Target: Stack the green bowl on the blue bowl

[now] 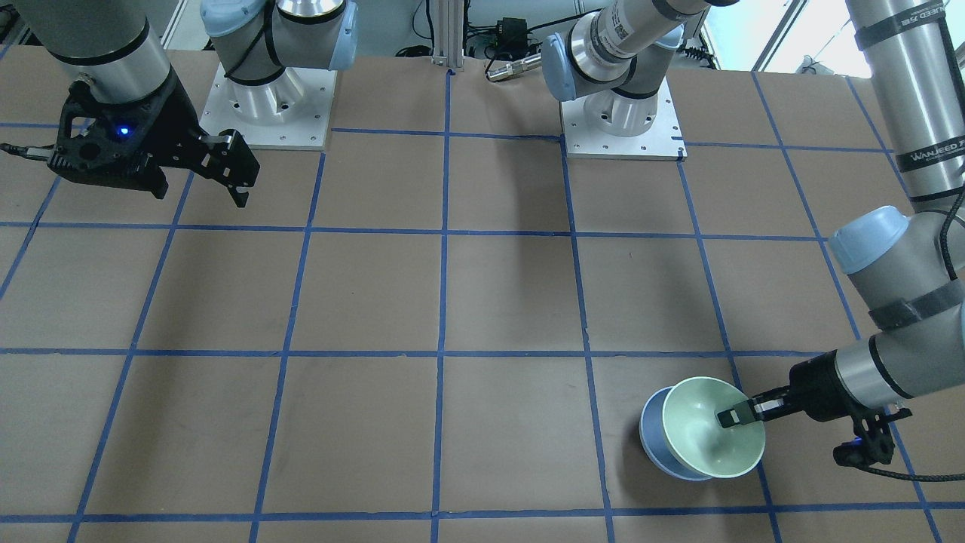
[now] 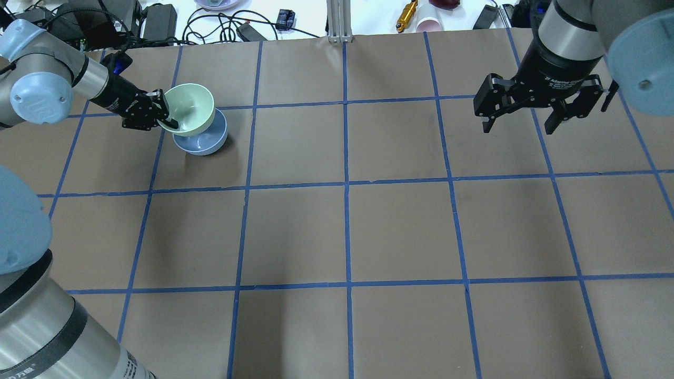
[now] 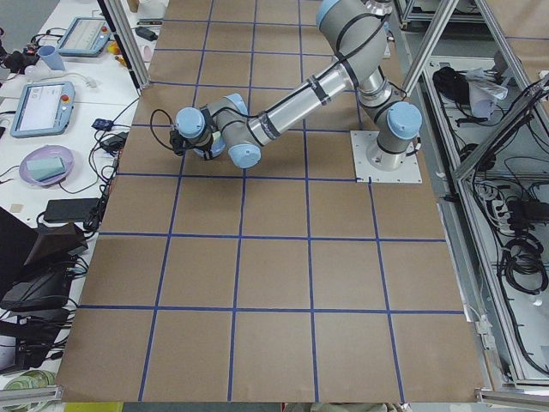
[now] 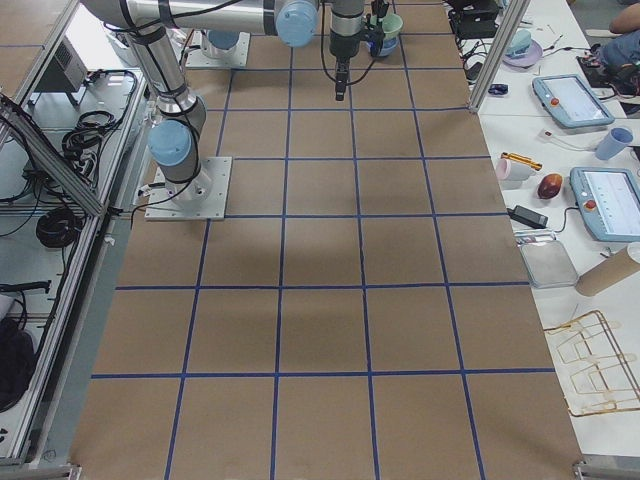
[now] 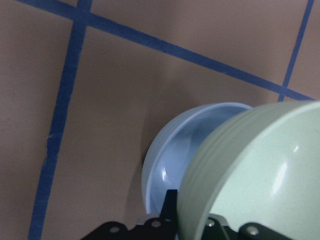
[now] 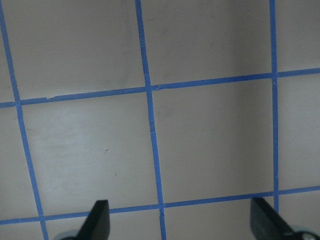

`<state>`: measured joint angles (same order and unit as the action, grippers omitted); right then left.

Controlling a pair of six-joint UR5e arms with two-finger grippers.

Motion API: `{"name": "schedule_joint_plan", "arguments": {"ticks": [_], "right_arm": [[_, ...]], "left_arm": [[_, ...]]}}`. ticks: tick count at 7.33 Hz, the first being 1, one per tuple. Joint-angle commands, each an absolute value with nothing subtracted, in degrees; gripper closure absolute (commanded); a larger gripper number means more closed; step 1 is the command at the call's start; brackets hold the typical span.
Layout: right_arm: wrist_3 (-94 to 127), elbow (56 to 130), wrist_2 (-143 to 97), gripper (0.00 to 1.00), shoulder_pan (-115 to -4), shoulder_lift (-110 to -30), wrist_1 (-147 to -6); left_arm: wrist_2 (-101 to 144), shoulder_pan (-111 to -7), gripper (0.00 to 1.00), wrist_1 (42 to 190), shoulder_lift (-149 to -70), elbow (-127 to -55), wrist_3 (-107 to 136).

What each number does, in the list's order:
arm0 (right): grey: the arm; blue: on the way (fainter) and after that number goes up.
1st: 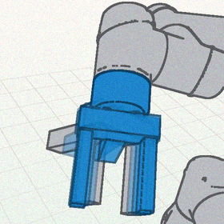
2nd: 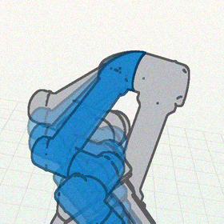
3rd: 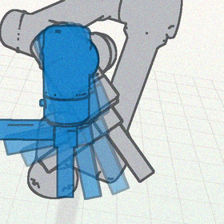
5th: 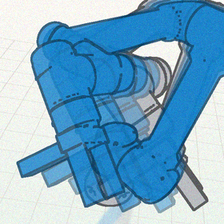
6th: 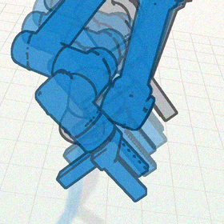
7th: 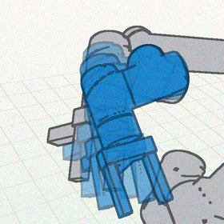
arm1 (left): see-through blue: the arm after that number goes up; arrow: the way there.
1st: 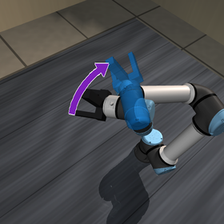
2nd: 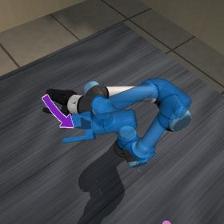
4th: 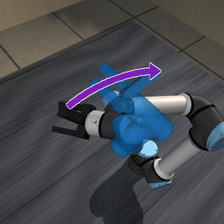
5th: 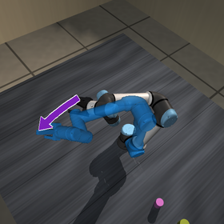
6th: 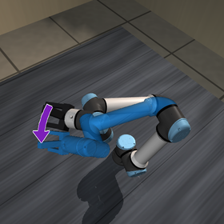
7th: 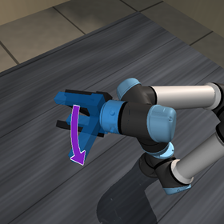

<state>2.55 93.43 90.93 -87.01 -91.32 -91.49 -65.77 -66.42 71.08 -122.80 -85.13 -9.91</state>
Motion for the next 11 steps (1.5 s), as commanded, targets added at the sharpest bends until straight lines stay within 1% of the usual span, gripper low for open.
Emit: {"name": "schedule_joint_plan", "arguments": {"ticks": [1,2,3,6,7,8,10,11], "right_arm": [[2.55,93.43,90.97,0.0,-87.01,-91.32,-91.49],[2.55,93.43,90.97,0.0,-87.01,-91.32,-91.49],[2.55,93.43,90.97,0.0,-87.01,-91.32,-91.49],[2.55,93.43,90.97,0.0,-87.01,-91.32,-91.49],[2.55,93.43,90.97,0.0,-87.01,-91.32,-91.49],[2.55,93.43,90.97,0.0,-87.01,-91.32,-91.49],[2.55,93.43,90.97,0.0,-87.01,-91.32,-91.49],[2.55,93.43,90.88,0.0,-87.01,-91.32,-91.49]], "left_arm": [[-66.18,-66.45,0.55,70.93,-122.52,-86.04,-10.45],[-66.18,-66.45,0.2,70.84,-122.26,-85.96,-10.2],[-66.18,-66.53,0.0,70.84,-121.99,-85.87,-10.02],[-66.36,-67.06,0.0,72.07,-119.46,-85.43,-7.49],[-68.27,-69.58,0.0,72.85,-117.01,-84.99,-6.43],[-75.34,-72.57,0.0,74.6,-114.98,-83.34,-5.46],[-81.02,-76.88,0.0,85.72,-109.8,-78.86,-2.04],[-86.26,-79.43,0.0,87.78,-107.08,-77.97,-1.67]]}}
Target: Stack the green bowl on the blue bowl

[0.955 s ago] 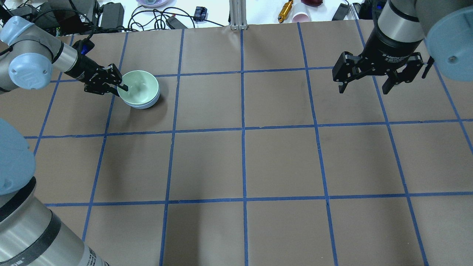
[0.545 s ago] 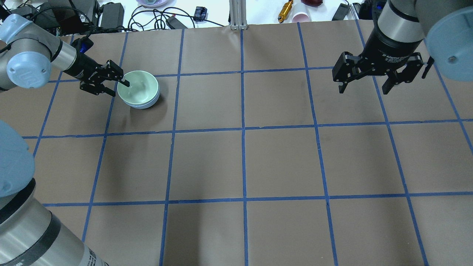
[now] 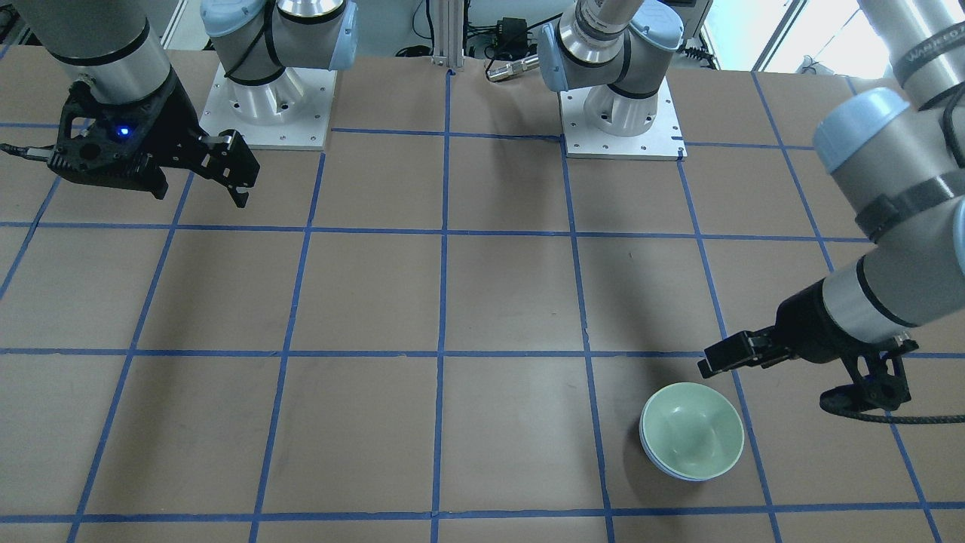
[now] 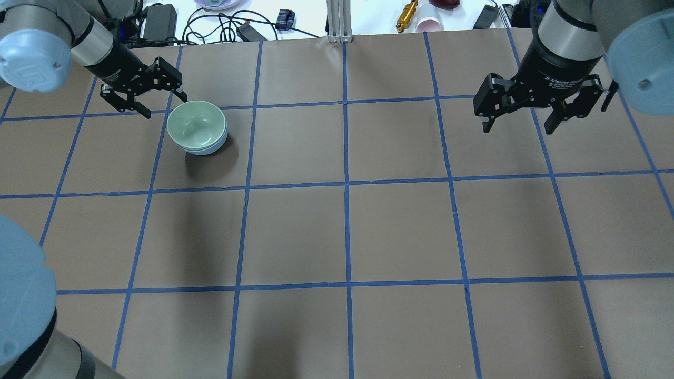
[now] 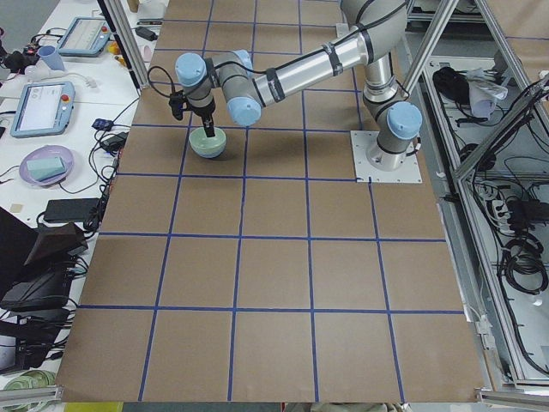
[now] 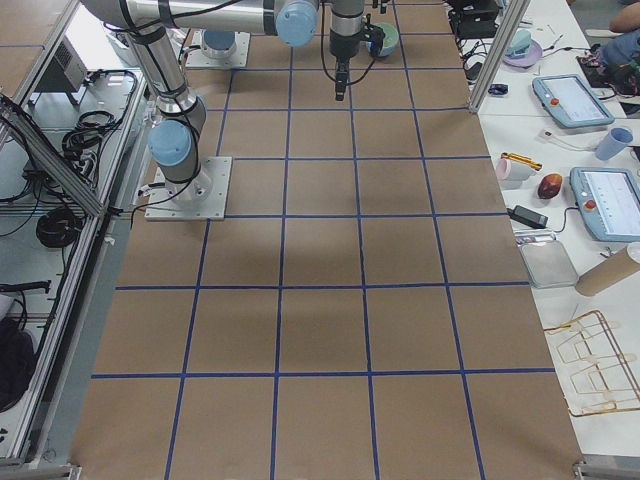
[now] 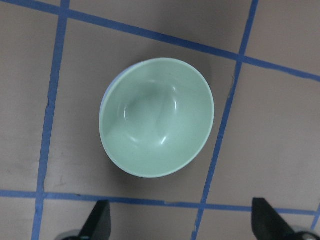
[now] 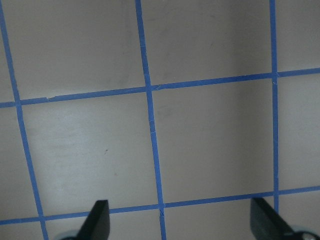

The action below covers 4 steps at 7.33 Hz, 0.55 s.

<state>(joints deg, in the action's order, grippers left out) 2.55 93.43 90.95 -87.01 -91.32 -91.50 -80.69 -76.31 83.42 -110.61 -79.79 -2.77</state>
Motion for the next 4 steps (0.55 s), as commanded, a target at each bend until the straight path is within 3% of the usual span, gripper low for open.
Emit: {"name": "schedule_joint_plan", "arguments": {"ticks": [1,4], "right_arm": [[2.55,93.43,90.97,0.0,-87.01,-91.32,-91.49],[2.55,93.43,90.97,0.0,-87.01,-91.32,-91.49]], "left_arm": [[-87.96,-81.63,0.0,89.28,-104.61,-77.96,-1.67],[-88.33,-89.36,0.0,93.51,-97.4,-78.75,4.04]]}}
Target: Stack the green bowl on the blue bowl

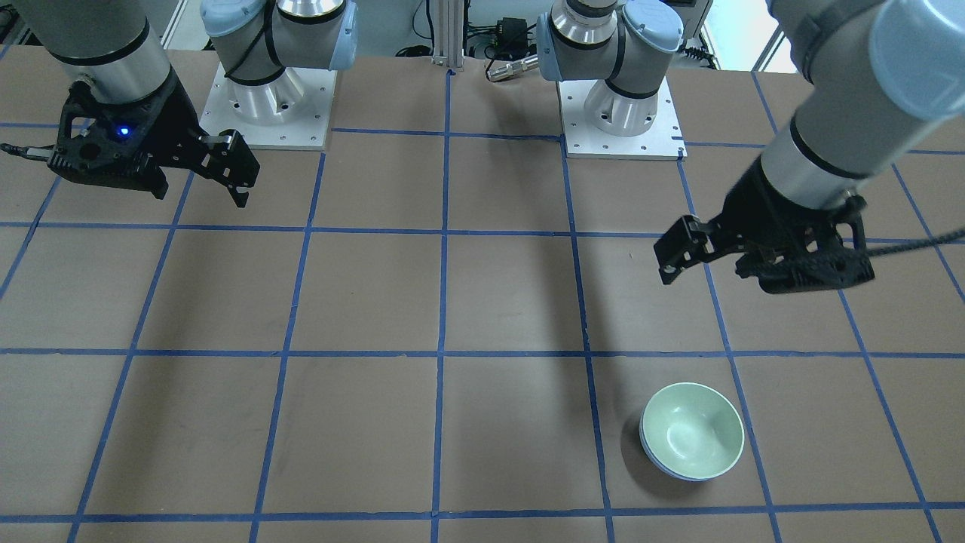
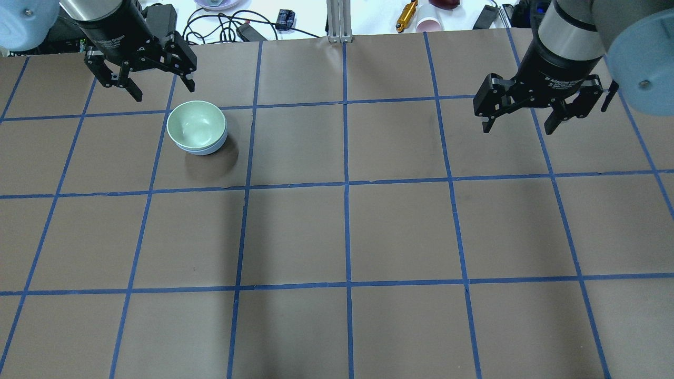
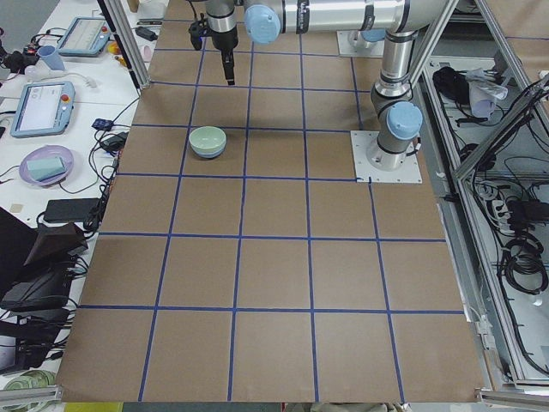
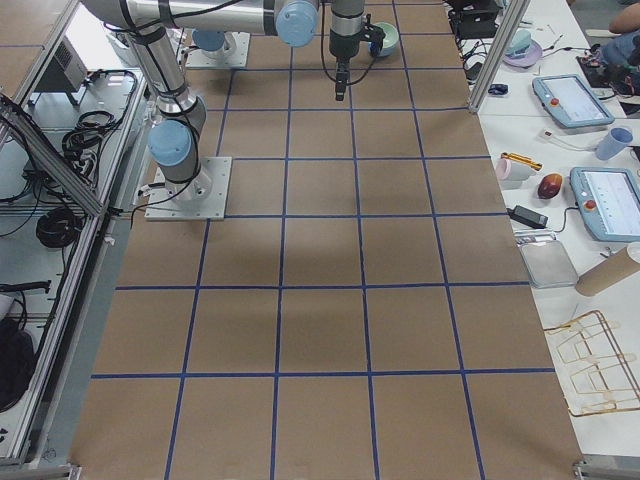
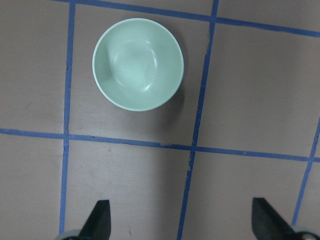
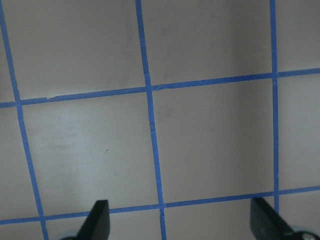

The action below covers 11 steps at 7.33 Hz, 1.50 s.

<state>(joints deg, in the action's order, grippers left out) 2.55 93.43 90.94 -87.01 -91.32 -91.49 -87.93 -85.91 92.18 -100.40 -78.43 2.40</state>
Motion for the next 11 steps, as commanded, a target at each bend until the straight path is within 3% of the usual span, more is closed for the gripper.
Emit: {"name": "schedule_joint_plan", "arguments": {"ticks": [1,5,11], "right_arm": [[2.55,93.43,90.97,0.0,-87.01,-91.32,-91.49],[2.55,93.43,90.97,0.0,-87.01,-91.32,-91.49],[2.55,93.43,90.97,0.0,-87.01,-91.32,-91.49]], "left_arm": [[-88.33,-90.34,0.0,94.04,-95.73,-79.27,4.04],[-89.11,-90.35,0.0,94.13,-88.34,-84.55,2.99],[-90.79,-89.65,0.0,93.69,-88.15,-85.17,-0.09]]}}
